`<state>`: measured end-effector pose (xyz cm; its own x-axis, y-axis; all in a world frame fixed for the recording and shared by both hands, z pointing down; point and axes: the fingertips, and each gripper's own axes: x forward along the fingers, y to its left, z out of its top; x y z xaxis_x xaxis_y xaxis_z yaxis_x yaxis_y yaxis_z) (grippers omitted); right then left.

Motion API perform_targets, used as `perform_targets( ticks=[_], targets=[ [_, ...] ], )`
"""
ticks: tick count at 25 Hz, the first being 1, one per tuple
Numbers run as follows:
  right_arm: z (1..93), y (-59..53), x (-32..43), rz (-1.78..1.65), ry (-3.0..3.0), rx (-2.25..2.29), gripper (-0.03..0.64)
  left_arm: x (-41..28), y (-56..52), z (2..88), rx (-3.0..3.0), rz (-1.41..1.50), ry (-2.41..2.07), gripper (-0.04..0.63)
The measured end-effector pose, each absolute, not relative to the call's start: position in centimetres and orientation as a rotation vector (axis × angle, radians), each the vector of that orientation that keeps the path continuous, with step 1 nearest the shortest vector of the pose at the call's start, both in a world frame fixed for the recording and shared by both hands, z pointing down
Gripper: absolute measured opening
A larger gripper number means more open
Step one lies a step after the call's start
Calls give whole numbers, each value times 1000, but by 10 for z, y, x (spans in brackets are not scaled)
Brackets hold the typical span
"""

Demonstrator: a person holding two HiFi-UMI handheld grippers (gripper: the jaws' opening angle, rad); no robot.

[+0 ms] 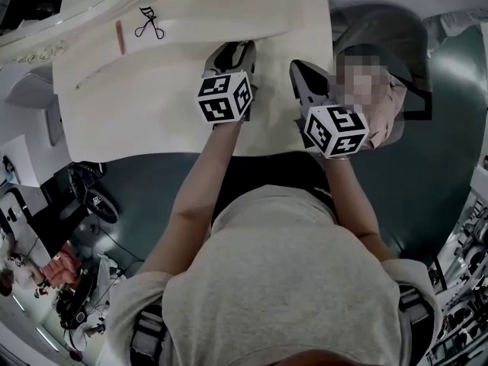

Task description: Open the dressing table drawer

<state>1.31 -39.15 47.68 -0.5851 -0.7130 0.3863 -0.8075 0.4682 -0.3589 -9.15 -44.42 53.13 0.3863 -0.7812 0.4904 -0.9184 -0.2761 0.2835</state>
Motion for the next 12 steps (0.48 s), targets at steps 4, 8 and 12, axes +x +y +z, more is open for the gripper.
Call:
perform_targets(
  ticks=[4, 8, 12],
  targets=[
    [480, -395, 15, 770, -2524, 1331, 0, -93, -446, 532, 2131, 371, -1492, 118],
    [478, -395, 17, 766, -2524, 1342, 0, -91, -445, 533, 2145, 392, -1484, 97],
    [476, -394, 19, 751, -2523, 1354, 0, -89, -442, 532, 2142, 409, -1479, 95]
  ],
)
